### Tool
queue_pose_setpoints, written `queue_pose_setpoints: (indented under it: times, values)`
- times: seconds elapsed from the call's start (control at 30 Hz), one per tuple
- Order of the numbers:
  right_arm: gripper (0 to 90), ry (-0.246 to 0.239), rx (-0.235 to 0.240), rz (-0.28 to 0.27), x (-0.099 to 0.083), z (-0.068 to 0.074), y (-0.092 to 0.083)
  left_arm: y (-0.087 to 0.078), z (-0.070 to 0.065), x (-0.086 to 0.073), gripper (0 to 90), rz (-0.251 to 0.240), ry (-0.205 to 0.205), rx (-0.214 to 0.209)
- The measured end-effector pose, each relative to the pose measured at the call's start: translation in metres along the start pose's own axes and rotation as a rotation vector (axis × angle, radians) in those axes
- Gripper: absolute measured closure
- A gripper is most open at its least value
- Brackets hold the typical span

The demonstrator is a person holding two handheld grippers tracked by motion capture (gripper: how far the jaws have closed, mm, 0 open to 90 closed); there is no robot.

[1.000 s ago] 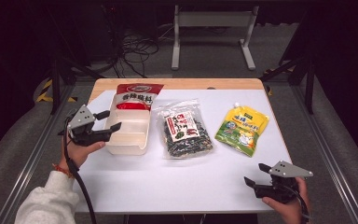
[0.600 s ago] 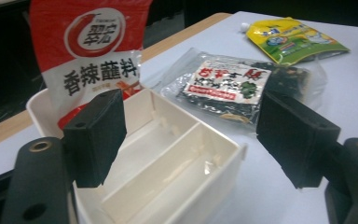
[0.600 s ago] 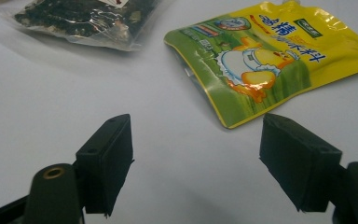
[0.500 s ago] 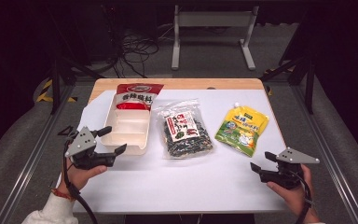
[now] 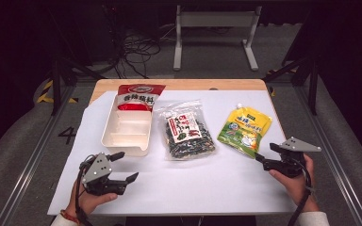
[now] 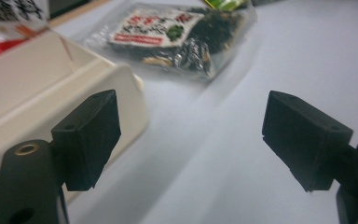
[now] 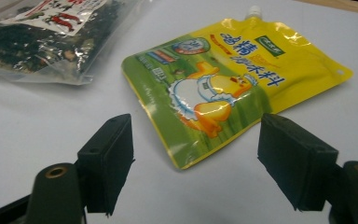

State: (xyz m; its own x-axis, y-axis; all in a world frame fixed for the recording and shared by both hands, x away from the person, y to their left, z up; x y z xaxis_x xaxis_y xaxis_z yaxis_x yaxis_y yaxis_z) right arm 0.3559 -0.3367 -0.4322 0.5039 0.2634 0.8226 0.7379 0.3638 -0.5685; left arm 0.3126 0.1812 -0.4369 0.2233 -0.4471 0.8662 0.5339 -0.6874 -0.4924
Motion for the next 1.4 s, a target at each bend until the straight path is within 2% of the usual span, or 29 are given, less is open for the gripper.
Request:
queue_pose_setpoints:
  times: [0.07, 0.17, 0.27, 0.5, 0.77, 0.93, 1.17, 1.3, 1.4]
  values:
    - [26.7, 0.017, -0.011, -0.01, 0.003, -0.006, 0.003, 0.002, -0.006, -0.004, 19.9, 0.024, 0.026, -0.004]
    - [26.7, 0.032, -0.019, -0.012, 0.005, -0.011, 0.007, 0.005, -0.011, -0.008, 19.9, 0.026, 0.015, -0.025]
    - [26.7, 0.042, -0.023, -0.008, 0.006, -0.014, 0.011, 0.008, -0.013, -0.012, 19.8, 0.044, 0.024, -0.042]
    - [26.6, 0.059, -0.011, 0.013, 0.007, -0.019, 0.022, 0.016, -0.011, -0.019, 19.7, 0.072, 0.019, -0.054]
    - [26.6, 0.054, -0.01, 0.011, 0.015, -0.023, 0.034, 0.017, -0.009, -0.024, 19.6, 0.089, 0.018, -0.046]
    - [26.7, 0.049, -0.011, 0.006, 0.019, -0.024, 0.038, 0.018, -0.009, -0.025, 19.6, 0.098, 0.021, -0.06]
    - [27.0, 0.048, 0.011, -0.011, 0.026, -0.015, 0.037, 0.018, -0.01, -0.029, 18.0, 0.113, 0.022, -0.064]
    - [27.3, 0.037, 0.054, -0.014, 0.032, -0.002, 0.041, 0.02, -0.009, -0.029, 17.8, 0.121, 0.019, -0.068]
    - [27.3, 0.029, 0.108, -0.02, 0.039, 0.014, 0.047, 0.021, -0.009, -0.03, 17.7, 0.134, 0.021, -0.071]
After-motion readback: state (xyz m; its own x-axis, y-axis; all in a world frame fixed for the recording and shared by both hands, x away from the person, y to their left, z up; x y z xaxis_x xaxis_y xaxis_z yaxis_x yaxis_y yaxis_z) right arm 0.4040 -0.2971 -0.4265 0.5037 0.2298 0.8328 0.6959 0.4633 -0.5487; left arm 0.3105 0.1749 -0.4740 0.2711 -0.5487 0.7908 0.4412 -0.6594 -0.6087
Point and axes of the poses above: each handheld gripper's, and its own axes: y roughly forward along the jaws, x roughly out of its top, z roughly to its left, the point moved 3 cm from there along y, roughly forward along the jaws
